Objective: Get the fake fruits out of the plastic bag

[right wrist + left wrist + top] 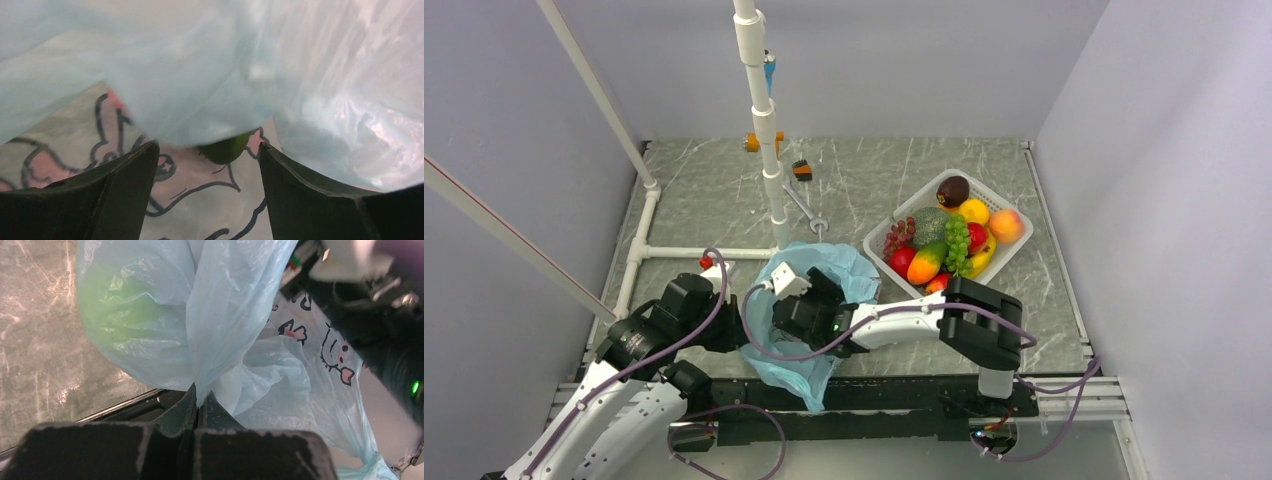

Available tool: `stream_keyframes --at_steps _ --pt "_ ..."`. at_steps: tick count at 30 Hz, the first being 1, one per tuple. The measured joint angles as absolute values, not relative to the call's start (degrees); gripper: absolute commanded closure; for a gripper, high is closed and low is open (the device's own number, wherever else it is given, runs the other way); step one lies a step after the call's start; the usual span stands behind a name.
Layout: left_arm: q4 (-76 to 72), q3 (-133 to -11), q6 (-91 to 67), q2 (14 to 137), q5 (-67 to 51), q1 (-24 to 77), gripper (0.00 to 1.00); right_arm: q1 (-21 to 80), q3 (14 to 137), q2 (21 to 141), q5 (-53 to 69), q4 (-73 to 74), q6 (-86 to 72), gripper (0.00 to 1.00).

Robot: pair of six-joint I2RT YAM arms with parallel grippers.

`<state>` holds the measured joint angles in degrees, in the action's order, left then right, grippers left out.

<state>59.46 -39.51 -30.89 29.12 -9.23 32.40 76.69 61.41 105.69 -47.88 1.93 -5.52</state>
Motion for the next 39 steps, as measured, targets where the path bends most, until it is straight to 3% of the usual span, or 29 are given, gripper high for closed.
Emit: stream_keyframes --at_steps 9,23,30,35,39 --pt "59.5 -39.5 -30.9 29.1 -9.2 32.4 1.0 67.5 61.5 104.9 -39.8 -0.6 -8.0 0.1" --pt "59.4 -39.5 -30.9 29.1 -9.3 32.4 1.0 64.2 59.5 104.9 -29.7 -7.8 -8.8 0.1" --pt "59.4 -39.5 -30.9 29.1 -9.3 32.4 1.0 63.4 58.9 107.0 -26.2 -10.4 -9.0 0.18" --pt "59.4 -39.5 -30.9 29.1 -9.3 32.4 1.0 63.4 59.0 108.7 -25.2 -10.3 -9.0 0.29" --pt "59.4 -39.5 -30.9 29.1 -9.3 32.4 1.0 63.4 59.6 109.2 -24.9 -10.0 -9.2 0.45"
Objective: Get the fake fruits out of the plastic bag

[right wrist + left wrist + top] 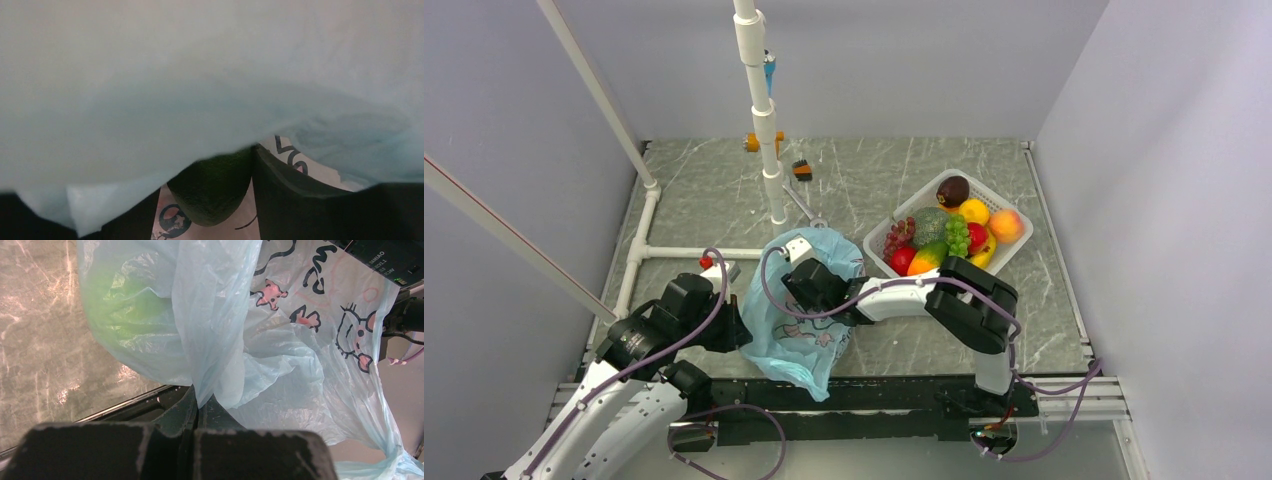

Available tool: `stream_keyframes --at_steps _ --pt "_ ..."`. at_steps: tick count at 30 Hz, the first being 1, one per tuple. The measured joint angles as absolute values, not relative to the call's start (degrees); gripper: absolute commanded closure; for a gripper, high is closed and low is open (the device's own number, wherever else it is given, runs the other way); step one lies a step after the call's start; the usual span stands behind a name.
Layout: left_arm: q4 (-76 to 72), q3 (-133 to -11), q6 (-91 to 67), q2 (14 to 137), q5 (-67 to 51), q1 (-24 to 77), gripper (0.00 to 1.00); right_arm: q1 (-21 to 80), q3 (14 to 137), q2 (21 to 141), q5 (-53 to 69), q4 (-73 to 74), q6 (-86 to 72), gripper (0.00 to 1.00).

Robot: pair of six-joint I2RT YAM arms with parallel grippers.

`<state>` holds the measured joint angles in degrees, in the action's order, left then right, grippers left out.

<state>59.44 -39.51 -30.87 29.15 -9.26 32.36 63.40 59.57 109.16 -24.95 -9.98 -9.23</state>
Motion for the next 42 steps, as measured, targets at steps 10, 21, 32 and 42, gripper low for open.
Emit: stream_keyframes --at_steps 10,21,32,42 --pt "59.4 -39.5 -30.9 29.1 -9.3 32.4 1.0 63.4 57.2 104.3 -21.8 -9.2 -9.9 0.85" --pt "60.2 -39.5 -34.4 23.7 -6.9 32.4 1.0 63.9 54.1 92.3 -11.4 -8.2 -12.6 0.97" --pt "60.7 -38.4 -36.9 21.8 -5.3 32.4 1.0 70.9 50.6 88.1 2.1 -4.1 -13.9 0.98" --pt "60.6 -38.2 -36.9 23.7 -5.4 32.4 1.0 71.4 49.5 68.0 -3.7 -1.0 -12.3 1.0"
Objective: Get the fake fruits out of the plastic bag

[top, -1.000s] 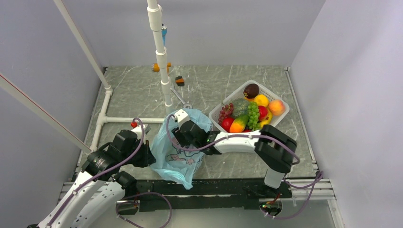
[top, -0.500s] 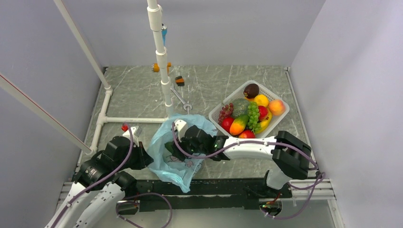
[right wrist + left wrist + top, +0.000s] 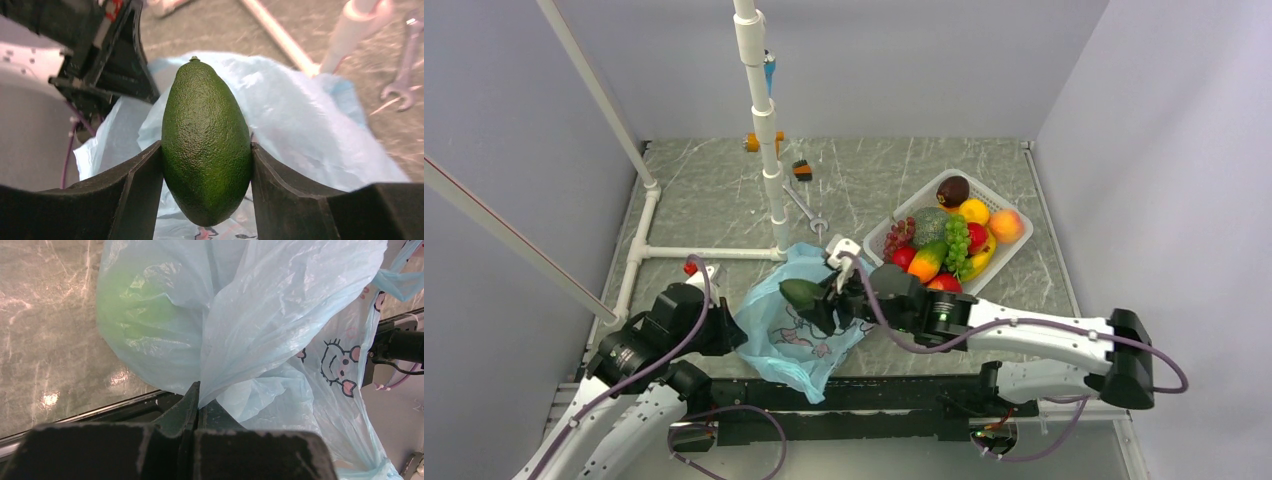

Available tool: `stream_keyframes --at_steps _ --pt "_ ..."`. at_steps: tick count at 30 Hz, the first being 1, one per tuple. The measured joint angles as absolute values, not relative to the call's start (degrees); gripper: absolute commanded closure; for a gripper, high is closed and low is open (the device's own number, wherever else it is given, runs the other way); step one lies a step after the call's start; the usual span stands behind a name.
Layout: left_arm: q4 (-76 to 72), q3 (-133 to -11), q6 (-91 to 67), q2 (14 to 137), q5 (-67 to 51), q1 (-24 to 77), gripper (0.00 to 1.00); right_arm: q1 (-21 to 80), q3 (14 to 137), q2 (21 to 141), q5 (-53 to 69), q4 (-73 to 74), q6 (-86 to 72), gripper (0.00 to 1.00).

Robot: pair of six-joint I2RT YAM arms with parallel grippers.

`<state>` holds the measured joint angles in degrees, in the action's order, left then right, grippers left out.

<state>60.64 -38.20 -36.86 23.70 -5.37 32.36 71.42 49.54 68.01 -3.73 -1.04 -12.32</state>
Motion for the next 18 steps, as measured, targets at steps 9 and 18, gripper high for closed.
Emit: stream_keyframes --at_steps 9,18 --pt "60.6 -38.0 -36.9 23.1 -5.5 32.4 1.0 70.1 47.7 56.6 -17.2 -2.9 -11.9 1.0" --pt "60.5 -37.8 -36.8 23.1 -6.0 32.4 1.0 61.7 41.2 50.0 -36.7 -2.3 -19.2 1.0"
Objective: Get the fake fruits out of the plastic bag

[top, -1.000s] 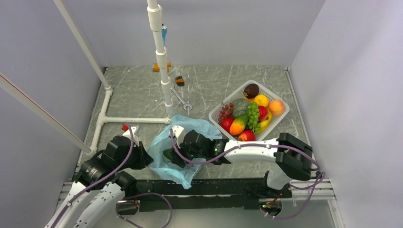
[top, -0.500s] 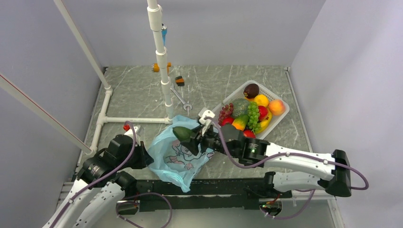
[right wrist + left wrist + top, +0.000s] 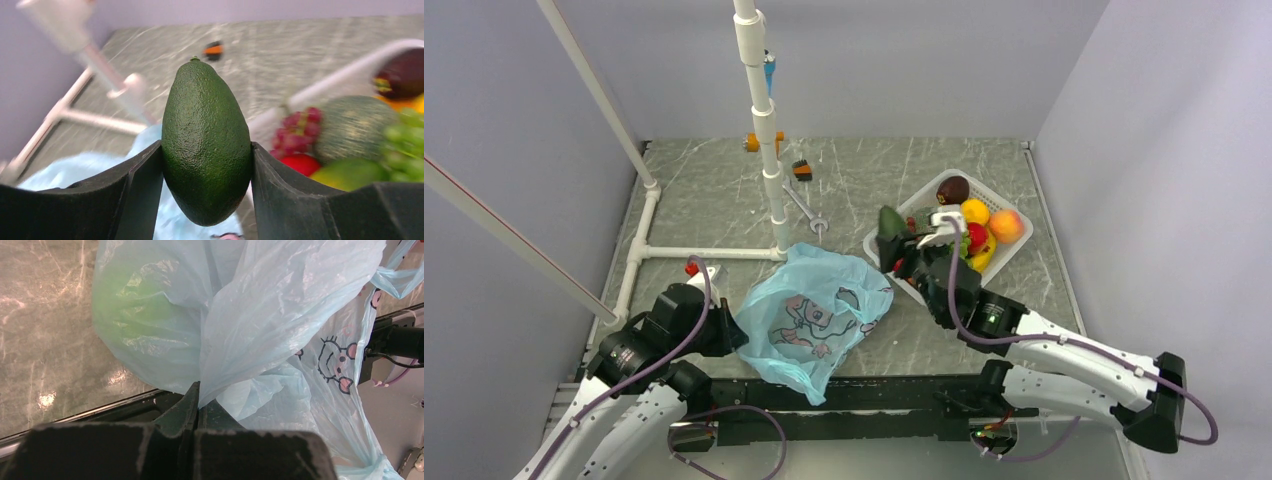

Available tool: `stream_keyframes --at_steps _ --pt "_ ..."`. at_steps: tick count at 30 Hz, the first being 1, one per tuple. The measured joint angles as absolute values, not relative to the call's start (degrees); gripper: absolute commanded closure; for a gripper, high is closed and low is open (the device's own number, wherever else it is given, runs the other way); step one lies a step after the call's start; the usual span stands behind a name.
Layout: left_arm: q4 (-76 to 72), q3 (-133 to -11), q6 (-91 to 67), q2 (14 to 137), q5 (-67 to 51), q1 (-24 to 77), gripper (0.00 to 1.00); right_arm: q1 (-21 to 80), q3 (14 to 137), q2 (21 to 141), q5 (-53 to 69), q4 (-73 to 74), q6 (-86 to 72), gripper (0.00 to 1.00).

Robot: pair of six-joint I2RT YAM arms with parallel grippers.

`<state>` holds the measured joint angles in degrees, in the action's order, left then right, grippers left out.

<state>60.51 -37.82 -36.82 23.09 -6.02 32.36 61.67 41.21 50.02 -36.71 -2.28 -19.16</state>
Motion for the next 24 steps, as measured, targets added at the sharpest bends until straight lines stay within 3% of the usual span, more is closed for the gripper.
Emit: stream_keyframes --at_steps 13,20,24 --pt "60.5 -37.8 -36.7 23.0 -6.2 32.4 1.0 41.5 40.6 47.0 -58.0 14.8 -40.7 1.0" --pt "60.5 -37.8 -36.7 23.0 -6.4 32.4 1.0 31.3 40.6 53.5 -57.3 20.1 -46.3 1.0" --pt "60.4 -37.8 -36.6 23.0 -6.7 32.4 1.0 29.0 41.4 57.7 -53.9 18.6 -44.3 0.92"
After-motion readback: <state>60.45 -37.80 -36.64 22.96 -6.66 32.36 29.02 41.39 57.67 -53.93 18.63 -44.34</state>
